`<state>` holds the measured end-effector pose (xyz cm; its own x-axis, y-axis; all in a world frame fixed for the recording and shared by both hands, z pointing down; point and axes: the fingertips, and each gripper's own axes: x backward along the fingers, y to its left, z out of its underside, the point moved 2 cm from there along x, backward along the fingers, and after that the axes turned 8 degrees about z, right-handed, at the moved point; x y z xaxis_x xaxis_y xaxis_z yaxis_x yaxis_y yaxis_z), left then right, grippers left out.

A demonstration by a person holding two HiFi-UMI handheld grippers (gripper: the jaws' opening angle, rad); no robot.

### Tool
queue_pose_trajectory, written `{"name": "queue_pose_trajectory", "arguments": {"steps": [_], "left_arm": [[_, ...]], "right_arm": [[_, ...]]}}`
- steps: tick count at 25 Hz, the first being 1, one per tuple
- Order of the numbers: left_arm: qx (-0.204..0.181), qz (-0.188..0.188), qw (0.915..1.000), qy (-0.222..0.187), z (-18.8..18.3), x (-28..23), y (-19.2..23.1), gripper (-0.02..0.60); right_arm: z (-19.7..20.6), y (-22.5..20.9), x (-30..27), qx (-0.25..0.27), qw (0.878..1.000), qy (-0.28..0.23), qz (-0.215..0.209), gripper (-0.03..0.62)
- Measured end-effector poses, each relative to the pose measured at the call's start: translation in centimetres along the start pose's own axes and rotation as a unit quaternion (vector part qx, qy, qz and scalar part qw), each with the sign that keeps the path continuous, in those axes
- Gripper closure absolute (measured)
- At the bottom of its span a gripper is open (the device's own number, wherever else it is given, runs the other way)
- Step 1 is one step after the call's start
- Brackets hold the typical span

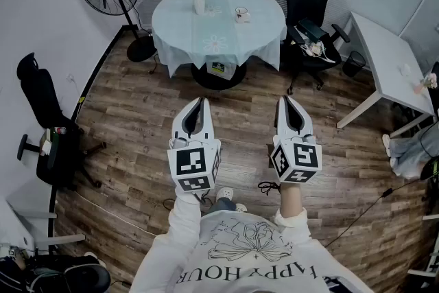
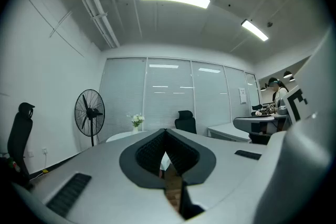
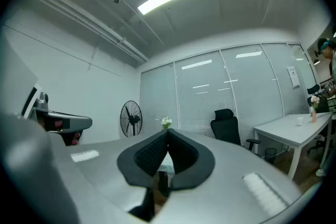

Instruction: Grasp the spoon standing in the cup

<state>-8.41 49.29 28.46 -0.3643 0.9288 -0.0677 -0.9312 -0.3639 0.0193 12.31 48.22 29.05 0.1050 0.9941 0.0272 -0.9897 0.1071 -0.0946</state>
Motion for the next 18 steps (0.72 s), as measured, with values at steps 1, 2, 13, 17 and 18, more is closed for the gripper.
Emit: {"name": "queue_pose_trajectory", "arguments": {"steps": [1,2,13,17,18], "left_arm": [[0.0,0.0,1.0,0.0,0.0,-0.1,0.0,0.575],[0.0,0.0,1.0,0.001,0.0,-0.1,0.1,0.575],[0.002,-0.002,1.0,0.003,0.1,-0.8,1.0,0.575],[0.001,-0.003,1.0,0.004,0.3,-1.5,1.6,0.575],[0.001,-0.003,1.0,0.004,0.3,-1.6,1.7,0.575]], "right_arm": [[0.0,0.0,-0.1,0.0,1.0,0.0,0.0,0.583],[0.0,0.0,-0.2,-0.001,1.0,0.001,0.0,0.583],[0.2,0.6,-1.2,0.002,1.0,0.003,-0.004,0.583],[0.3,0.6,-1.9,0.004,1.0,-0.001,0.002,0.583],[0.3,0.6,-2.1,0.002,1.0,-0.002,0.003,0.583]]}}
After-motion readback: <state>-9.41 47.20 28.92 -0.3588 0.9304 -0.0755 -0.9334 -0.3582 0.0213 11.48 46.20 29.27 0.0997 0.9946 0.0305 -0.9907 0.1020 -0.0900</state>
